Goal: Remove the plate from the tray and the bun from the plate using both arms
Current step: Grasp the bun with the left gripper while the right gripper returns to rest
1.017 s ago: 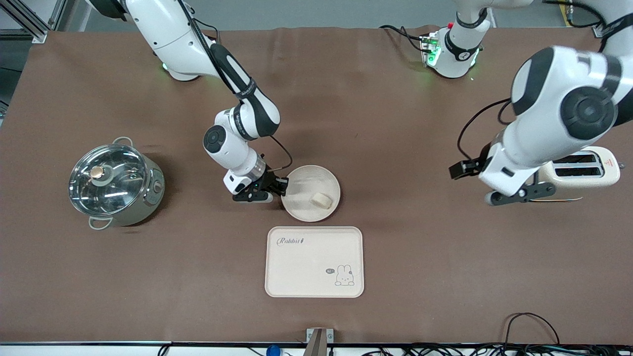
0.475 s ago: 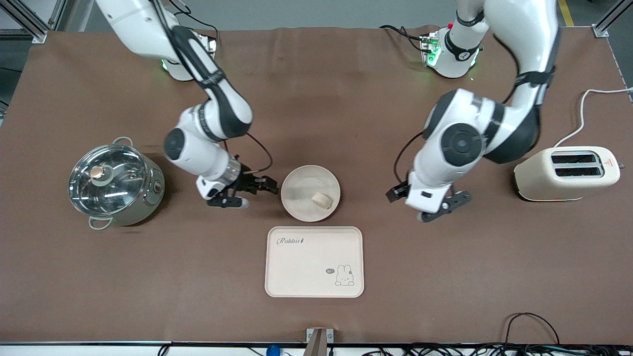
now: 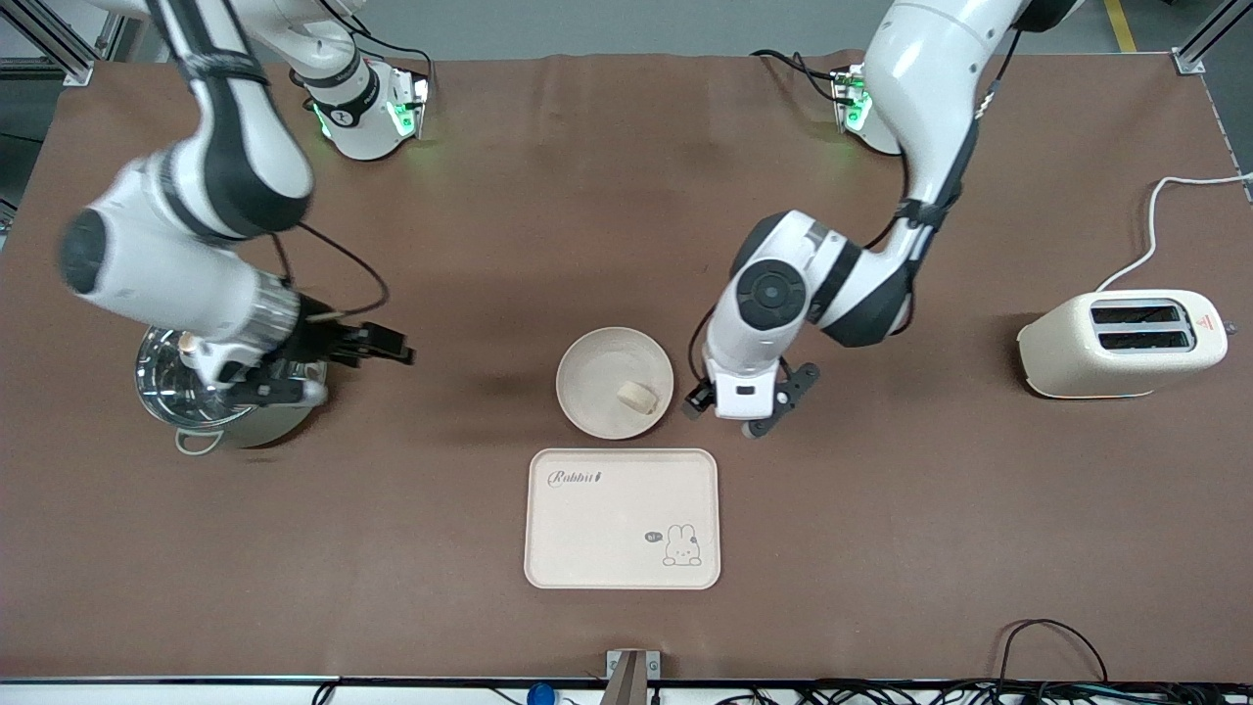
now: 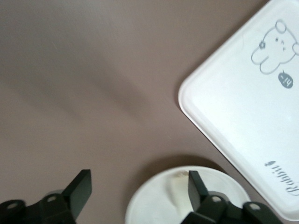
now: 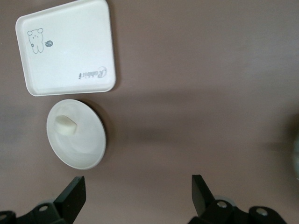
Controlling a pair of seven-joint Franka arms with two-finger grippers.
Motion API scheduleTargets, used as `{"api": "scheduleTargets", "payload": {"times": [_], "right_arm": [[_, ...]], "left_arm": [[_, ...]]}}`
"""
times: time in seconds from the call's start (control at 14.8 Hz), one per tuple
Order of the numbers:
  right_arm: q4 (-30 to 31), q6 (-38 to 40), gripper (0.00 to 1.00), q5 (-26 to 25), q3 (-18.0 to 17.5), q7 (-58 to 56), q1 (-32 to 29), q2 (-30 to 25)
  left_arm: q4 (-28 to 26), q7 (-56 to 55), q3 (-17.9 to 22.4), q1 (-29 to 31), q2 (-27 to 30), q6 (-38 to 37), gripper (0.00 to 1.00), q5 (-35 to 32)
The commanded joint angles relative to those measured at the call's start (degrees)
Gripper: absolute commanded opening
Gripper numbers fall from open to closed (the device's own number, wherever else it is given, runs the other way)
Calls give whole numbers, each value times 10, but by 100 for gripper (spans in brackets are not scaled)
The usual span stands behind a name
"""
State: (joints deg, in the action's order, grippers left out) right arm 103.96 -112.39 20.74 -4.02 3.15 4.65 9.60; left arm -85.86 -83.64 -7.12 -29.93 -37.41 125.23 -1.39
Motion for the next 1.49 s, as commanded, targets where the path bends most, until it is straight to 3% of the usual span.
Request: {"api": "scheduleTargets", "payload": {"times": [0.0,0.27,0.47,0.88,1.15,1.29,1.42], "right_arm": [[-46,103,100,-32,-10,-54,-97,-33],[-103,214,100,-127,-10,-50,-145,-81],[-106,215,100,-164,-13,-28,-144,-114],[-130,219,100,-208,-17,-14,-140,-118],[-126,217,100,-212,-10,-14,-111,-121],[-130,212,100,-232,39,-14,-58,-119],[-132,211,100,-242,54,-17,-42,-118]], "left_arm": [[30,-77,11,-37,-42,46,83,-12],[31,-111,11,-62,-64,81,76,-12],[37,-134,23,-82,-86,116,74,-12],[62,-173,69,-130,-129,153,70,-12],[61,-174,72,-137,-133,153,46,-12],[62,-172,72,-138,-131,153,26,-11],[62,-172,76,-138,-123,141,14,-12]]}}
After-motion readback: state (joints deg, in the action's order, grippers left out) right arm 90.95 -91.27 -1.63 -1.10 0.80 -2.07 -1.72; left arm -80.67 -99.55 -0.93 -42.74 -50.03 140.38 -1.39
